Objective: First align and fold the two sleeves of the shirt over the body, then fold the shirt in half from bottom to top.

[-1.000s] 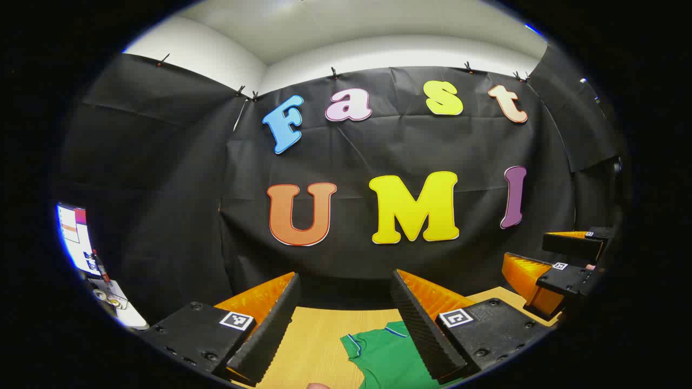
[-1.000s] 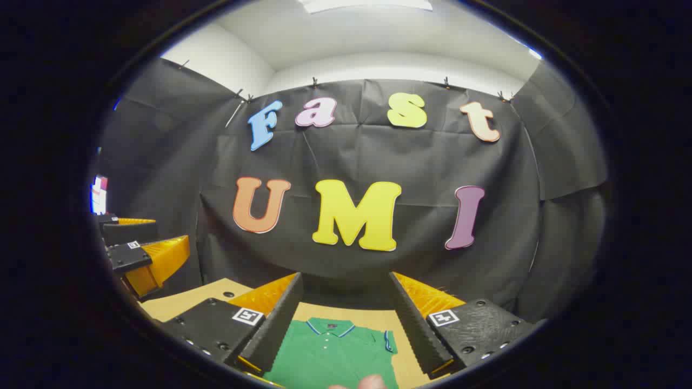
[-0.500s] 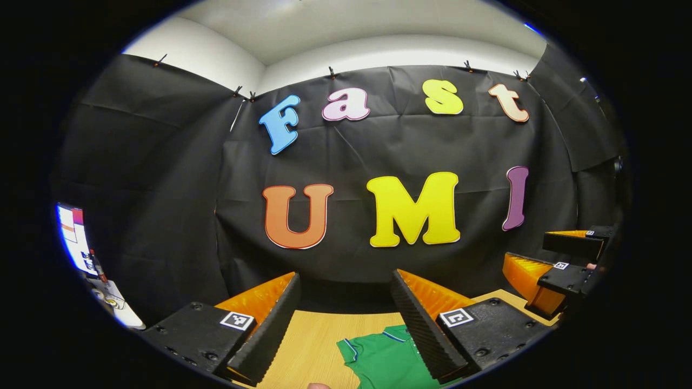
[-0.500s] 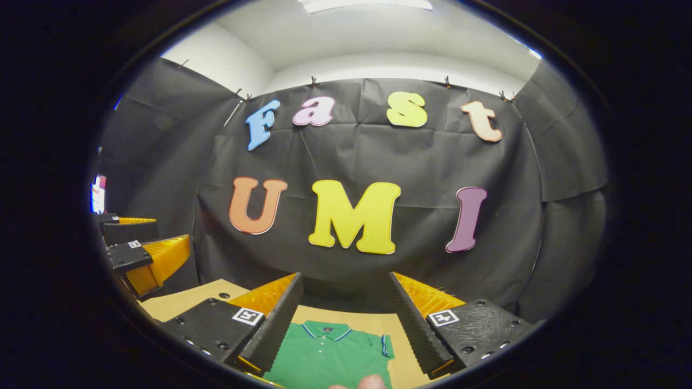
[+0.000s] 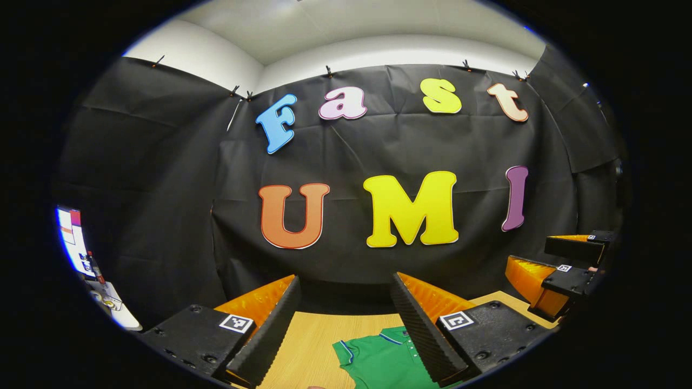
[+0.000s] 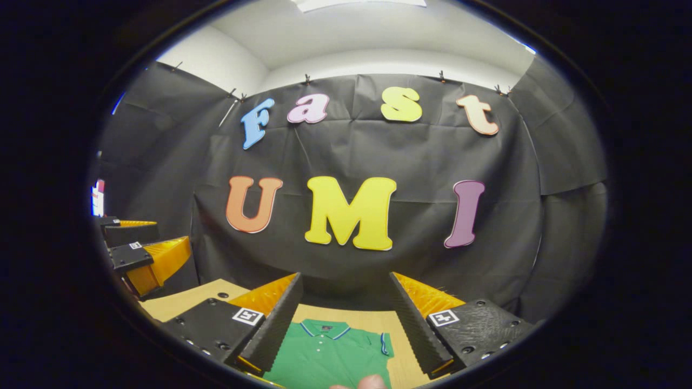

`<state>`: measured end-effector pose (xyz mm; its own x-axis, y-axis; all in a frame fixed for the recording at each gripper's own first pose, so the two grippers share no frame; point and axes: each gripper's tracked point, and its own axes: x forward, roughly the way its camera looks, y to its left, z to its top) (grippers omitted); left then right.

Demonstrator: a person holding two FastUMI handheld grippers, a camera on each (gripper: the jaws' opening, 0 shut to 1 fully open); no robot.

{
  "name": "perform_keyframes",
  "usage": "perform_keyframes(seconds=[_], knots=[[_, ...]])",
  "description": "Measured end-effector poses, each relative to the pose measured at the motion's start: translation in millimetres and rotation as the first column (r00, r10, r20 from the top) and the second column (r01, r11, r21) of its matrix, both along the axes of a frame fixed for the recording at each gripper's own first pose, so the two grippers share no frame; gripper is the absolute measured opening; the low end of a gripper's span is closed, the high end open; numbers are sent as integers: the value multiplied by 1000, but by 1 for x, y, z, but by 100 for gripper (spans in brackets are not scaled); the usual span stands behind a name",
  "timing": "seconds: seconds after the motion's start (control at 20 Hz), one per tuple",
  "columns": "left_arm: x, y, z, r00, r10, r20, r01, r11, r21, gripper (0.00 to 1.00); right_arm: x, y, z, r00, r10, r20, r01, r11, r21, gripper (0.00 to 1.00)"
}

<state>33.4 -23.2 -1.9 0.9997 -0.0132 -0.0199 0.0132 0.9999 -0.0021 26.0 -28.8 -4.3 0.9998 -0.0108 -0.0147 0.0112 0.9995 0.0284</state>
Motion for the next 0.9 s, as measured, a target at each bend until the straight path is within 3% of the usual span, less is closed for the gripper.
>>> perform_keyframes(seconds=[0.6,0.9], knots=[[7,-21,-10,1000,-12,-15,12,1000,-12,100,6,-37,-22,997,-45,-63,45,999,-9,95],[13,-33,-19,999,-25,-37,25,1000,-9,100,16,-58,-73,976,-47,-210,46,999,-9,95]])
